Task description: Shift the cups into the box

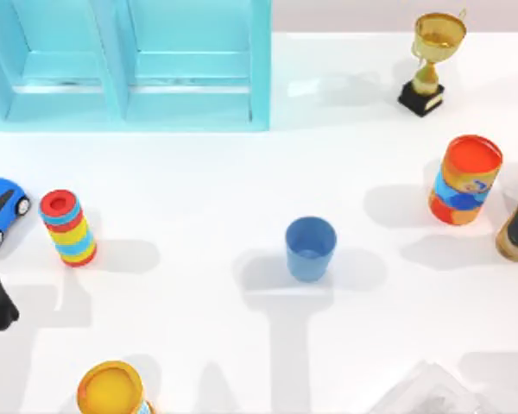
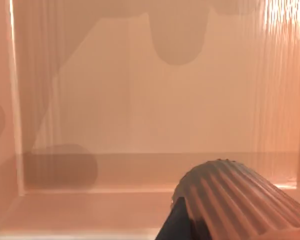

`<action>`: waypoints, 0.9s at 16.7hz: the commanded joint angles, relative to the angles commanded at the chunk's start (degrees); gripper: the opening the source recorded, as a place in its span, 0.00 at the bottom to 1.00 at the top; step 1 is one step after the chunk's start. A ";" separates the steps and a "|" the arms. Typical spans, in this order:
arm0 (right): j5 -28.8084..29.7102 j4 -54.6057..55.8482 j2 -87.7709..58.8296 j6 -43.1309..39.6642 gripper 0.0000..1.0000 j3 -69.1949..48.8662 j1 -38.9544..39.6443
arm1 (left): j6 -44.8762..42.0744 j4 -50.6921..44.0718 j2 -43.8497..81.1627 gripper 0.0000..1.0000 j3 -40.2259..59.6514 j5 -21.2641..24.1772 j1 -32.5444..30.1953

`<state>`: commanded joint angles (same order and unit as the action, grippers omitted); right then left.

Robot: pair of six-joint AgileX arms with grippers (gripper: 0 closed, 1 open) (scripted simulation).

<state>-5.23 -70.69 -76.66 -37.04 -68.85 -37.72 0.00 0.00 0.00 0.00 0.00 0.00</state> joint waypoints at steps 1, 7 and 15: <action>0.00 0.00 0.00 0.00 0.00 0.00 0.00 | 0.00 0.00 0.00 1.00 0.00 0.00 0.00; 0.15 6.53 -0.77 0.60 0.00 5.76 0.67 | 0.00 0.00 0.00 1.00 0.00 0.00 0.00; 0.20 15.18 -1.85 1.00 0.00 13.24 0.98 | 0.00 0.00 0.00 1.00 0.00 0.00 0.00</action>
<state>-5.03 -55.51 -78.50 -36.04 -55.60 -36.74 0.00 0.00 0.00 0.00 0.00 0.00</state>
